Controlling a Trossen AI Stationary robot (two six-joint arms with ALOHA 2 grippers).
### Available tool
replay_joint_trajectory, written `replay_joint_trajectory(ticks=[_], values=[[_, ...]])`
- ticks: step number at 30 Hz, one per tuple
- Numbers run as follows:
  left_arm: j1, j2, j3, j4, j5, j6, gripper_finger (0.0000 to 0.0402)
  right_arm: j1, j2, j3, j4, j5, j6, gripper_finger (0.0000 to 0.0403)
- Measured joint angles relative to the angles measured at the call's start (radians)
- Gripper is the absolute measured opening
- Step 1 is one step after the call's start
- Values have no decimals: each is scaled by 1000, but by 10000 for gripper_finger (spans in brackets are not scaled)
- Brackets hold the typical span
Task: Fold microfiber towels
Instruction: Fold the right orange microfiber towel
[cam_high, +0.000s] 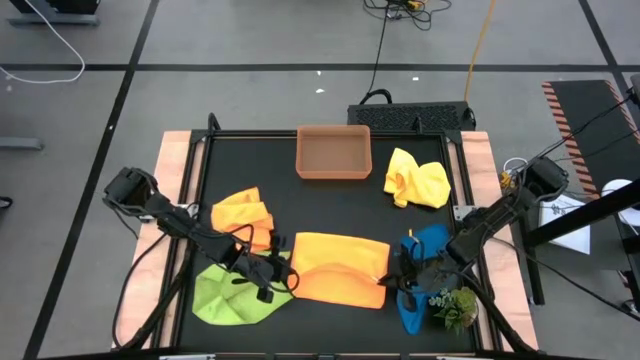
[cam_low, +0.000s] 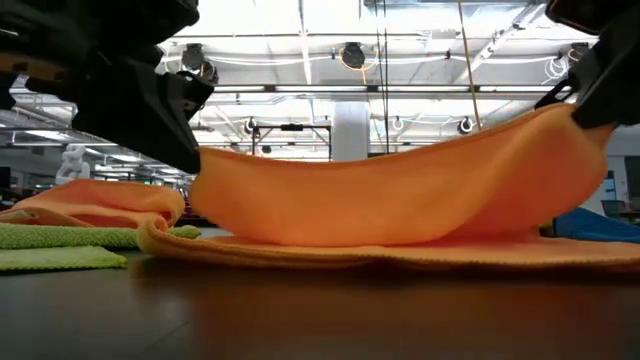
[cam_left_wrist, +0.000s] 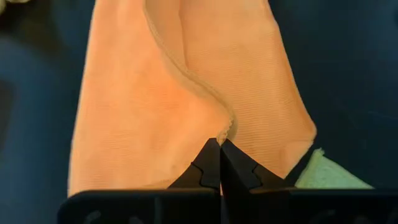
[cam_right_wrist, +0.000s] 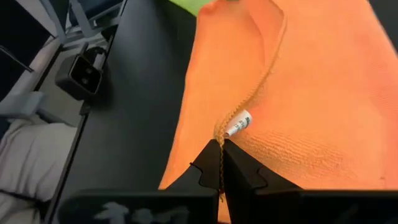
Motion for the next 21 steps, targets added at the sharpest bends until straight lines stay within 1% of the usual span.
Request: replay_joint_trajectory(ticks=[7,16,21], values=[[-9,1,0,1,17,-23,0,31,0,0,2,-1,43,0],[-28,1,0,-3,19,-56,0,51,1,0,42,-2,38,0],[-32,1,0,-4,21,-73,0,51,46,0,102,-57,39,0]])
